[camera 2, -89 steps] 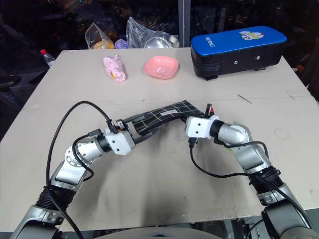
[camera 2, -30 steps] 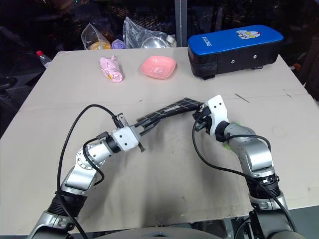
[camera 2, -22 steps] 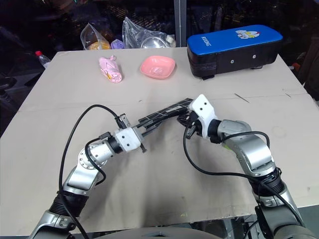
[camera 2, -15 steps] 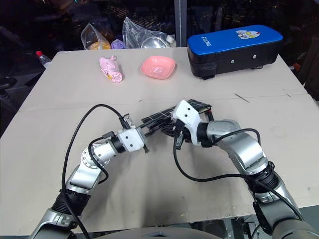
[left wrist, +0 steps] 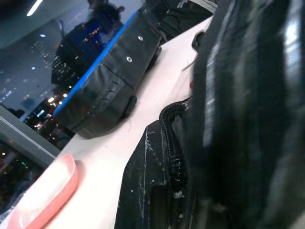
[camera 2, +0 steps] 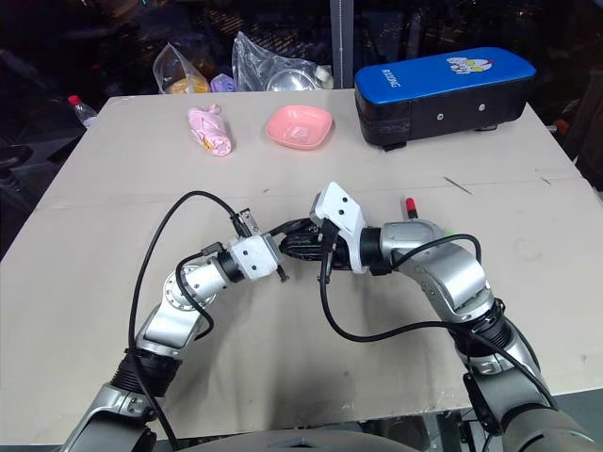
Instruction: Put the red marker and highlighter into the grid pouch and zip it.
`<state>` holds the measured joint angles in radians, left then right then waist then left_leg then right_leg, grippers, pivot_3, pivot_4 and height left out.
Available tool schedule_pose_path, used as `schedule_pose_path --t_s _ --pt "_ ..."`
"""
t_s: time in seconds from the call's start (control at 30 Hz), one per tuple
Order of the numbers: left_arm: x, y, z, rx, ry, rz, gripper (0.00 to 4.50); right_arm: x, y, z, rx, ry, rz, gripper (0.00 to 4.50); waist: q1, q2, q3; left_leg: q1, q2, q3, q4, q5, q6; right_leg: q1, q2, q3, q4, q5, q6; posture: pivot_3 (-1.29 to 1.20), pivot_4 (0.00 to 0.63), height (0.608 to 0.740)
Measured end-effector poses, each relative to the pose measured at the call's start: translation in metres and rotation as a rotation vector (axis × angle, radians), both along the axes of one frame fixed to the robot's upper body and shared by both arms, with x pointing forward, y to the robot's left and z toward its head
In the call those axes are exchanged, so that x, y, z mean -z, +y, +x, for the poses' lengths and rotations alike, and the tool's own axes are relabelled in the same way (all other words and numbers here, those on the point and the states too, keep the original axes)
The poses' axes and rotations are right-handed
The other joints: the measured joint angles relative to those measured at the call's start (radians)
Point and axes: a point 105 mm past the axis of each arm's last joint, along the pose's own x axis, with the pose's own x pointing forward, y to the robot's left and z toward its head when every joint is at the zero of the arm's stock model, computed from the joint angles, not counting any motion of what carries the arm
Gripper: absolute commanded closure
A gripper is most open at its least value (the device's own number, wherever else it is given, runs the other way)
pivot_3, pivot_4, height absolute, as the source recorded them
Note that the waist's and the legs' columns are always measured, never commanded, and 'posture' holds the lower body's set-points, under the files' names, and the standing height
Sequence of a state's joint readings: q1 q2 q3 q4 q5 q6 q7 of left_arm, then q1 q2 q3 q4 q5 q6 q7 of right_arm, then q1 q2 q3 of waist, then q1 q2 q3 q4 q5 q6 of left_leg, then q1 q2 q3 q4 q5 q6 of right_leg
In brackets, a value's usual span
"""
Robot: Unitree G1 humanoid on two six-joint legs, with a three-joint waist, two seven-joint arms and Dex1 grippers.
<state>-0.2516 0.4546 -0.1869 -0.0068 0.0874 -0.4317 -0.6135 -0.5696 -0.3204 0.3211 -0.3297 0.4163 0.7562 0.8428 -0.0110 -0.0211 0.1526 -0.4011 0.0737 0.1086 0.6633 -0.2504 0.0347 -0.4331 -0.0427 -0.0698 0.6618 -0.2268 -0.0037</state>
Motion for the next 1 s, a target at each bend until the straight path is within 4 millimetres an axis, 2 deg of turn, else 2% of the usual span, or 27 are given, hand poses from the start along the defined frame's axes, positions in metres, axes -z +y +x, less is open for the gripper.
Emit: schedule_pose_path --t_s 0.1,0.2,0.3,0.37,0.43,0.5,0.53,0.57,0.6,0.7,0.73,0.87,1.0 --pt "0.000 0.000 0.000 0.000 0.001 0.002 4.50 0.002 -0.001 0.003 0.018 -0.025 0.000 4.47 0.000 0.000 0.000 0.000 0.000 0.000 0.000 0.000 0.000 0.000 0.000 0.000 0.000 0.000 0.000 0.00 0.150 0.740" --pt "0.001 0.000 0.000 -0.002 0.009 0.000 4.50 0.000 -0.011 0.008 0.054 -0.032 0.009 3.74 0.002 0.000 0.000 0.000 0.000 0.000 0.000 0.000 0.000 0.000 0.000 0.000 0.000 0.000 0.000 0.00 0.150 0.740" --pt "0.002 0.002 0.000 -0.012 0.036 -0.018 4.50 -0.005 -0.039 0.005 0.078 -0.041 -0.009 2.36 0.006 0.000 0.000 0.000 -0.001 0.000 0.000 0.000 0.000 0.000 -0.002 0.000 -0.001 0.000 0.000 0.00 0.150 0.740" --pt "0.001 0.002 -0.001 -0.001 0.058 -0.032 4.50 -0.008 -0.051 0.002 0.087 -0.016 -0.013 1.39 0.005 0.000 0.000 0.000 0.000 0.000 0.000 0.000 0.000 0.000 -0.003 0.000 -0.001 0.000 0.000 0.00 0.150 0.740" --pt "0.002 0.001 -0.003 0.016 0.089 -0.036 4.50 -0.008 -0.067 -0.002 0.088 0.038 -0.037 1.39 0.004 0.000 0.001 -0.001 0.000 -0.001 0.000 0.000 0.000 0.000 -0.003 0.000 -0.001 0.000 0.000 0.00 0.150 0.740" --pt "0.001 0.002 -0.005 0.038 0.132 -0.034 4.50 -0.012 -0.092 -0.004 0.119 0.092 -0.068 1.39 0.007 -0.001 0.001 -0.001 -0.001 -0.001 0.000 0.000 0.000 0.000 -0.003 0.000 -0.001 0.000 0.000 0.00 0.150 0.740" --pt "0.001 0.004 -0.004 0.041 0.151 -0.034 4.50 -0.019 -0.101 -0.001 0.150 0.081 -0.064 1.99 0.007 -0.001 0.001 -0.001 -0.001 -0.001 0.000 0.000 0.000 0.000 -0.003 0.000 -0.001 0.000 0.000 0.00 0.150 0.740" --pt "0.001 0.004 -0.003 0.044 0.163 -0.037 4.50 -0.024 -0.108 0.002 0.175 0.068 -0.058 2.24 0.005 -0.001 0.001 -0.001 -0.001 -0.001 0.000 0.000 0.000 0.000 -0.002 0.000 -0.001 -0.001 0.002 0.00 0.150 0.740" --pt "-0.001 0.004 -0.003 0.052 0.168 -0.039 4.50 -0.027 -0.114 0.004 0.200 0.059 -0.065 2.71 0.004 -0.001 0.001 -0.001 0.000 -0.002 0.000 0.000 0.000 0.000 -0.002 0.000 -0.001 -0.002 0.003 0.00 0.150 0.740" --pt "-0.008 0.006 -0.002 0.052 0.153 -0.037 4.50 -0.028 -0.121 0.003 0.214 0.063 -0.079 4.28 0.003 -0.001 0.001 -0.001 0.000 -0.003 0.000 0.000 0.000 0.000 0.000 0.000 -0.001 -0.002 0.003 0.00 0.150 0.740" --pt "-0.011 0.007 0.000 0.047 0.144 -0.036 4.50 -0.027 -0.121 0.002 0.208 0.070 -0.074 4.40 0.003 -0.001 0.001 -0.001 0.000 -0.003 0.000 0.000 0.000 0.000 0.000 0.000 -0.001 -0.002 0.003 0.00 0.150 0.740" --pt "-0.015 0.007 0.000 0.045 0.129 -0.037 4.50 -0.027 -0.116 -0.002 0.190 0.080 -0.063 4.40 0.003 -0.001 0.002 -0.001 0.000 -0.003 0.000 0.000 0.000 0.000 0.000 0.000 -0.001 -0.002 0.003 0.00 0.150 0.740" --pt "-0.017 0.006 -0.001 0.048 0.119 -0.037 4.50 -0.013 -0.113 0.012 0.270 0.049 -0.111 4.40 0.004 -0.001 0.002 -0.001 0.000 -0.002 0.000 0.000 0.000 0.000 0.000 0.001 -0.001 -0.002 0.003 0.00 0.150 0.740"
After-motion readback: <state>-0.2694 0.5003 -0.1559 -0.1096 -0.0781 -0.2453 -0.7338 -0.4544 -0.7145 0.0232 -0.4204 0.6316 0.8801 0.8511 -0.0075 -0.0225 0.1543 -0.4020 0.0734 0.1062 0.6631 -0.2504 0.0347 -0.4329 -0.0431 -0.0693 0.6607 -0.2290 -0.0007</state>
